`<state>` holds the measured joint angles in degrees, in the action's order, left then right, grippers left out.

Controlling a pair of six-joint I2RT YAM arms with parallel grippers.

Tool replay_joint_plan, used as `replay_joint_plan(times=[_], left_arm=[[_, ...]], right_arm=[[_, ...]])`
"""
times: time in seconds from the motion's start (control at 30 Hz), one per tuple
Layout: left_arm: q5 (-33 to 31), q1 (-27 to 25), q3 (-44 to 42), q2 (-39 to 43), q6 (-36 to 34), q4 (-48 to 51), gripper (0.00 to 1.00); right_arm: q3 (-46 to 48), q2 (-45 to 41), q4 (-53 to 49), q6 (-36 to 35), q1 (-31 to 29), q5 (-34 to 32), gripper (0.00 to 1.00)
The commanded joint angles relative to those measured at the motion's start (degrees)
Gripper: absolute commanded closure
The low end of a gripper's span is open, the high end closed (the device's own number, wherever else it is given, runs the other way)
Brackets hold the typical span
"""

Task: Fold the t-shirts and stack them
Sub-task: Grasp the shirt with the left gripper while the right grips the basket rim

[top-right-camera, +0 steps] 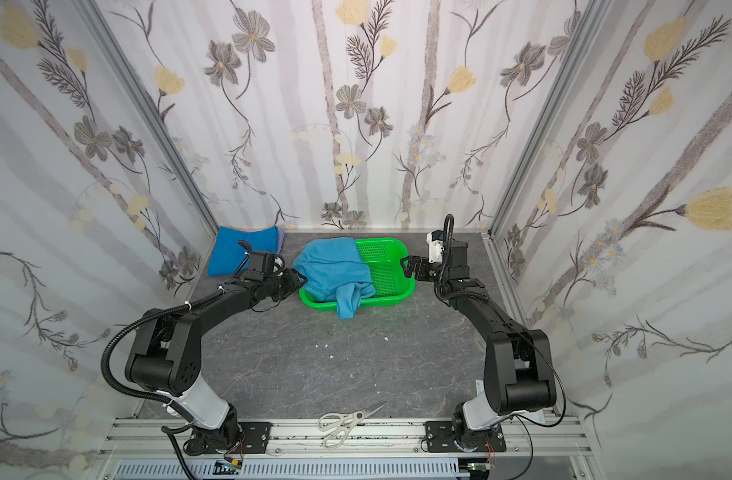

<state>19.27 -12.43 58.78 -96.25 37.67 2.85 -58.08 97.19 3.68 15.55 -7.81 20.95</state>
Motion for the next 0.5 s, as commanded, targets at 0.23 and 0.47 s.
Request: replay_joint_plan(times=[0.23, 0.47], left_arm=[[-2.8, 0.6, 3.3, -1.4, -1.5, -0.2, 0.84], [-2.7, 0.5, 6.3, -0.6, -3.1, 2.2, 1.00]], right_arm=[[-1.5, 2.2, 1.2, -0.2, -0.2, 1.0, 0.00], [-3.4, 4.0, -0.6, 0.1, -0.5, 2.6, 0.00]])
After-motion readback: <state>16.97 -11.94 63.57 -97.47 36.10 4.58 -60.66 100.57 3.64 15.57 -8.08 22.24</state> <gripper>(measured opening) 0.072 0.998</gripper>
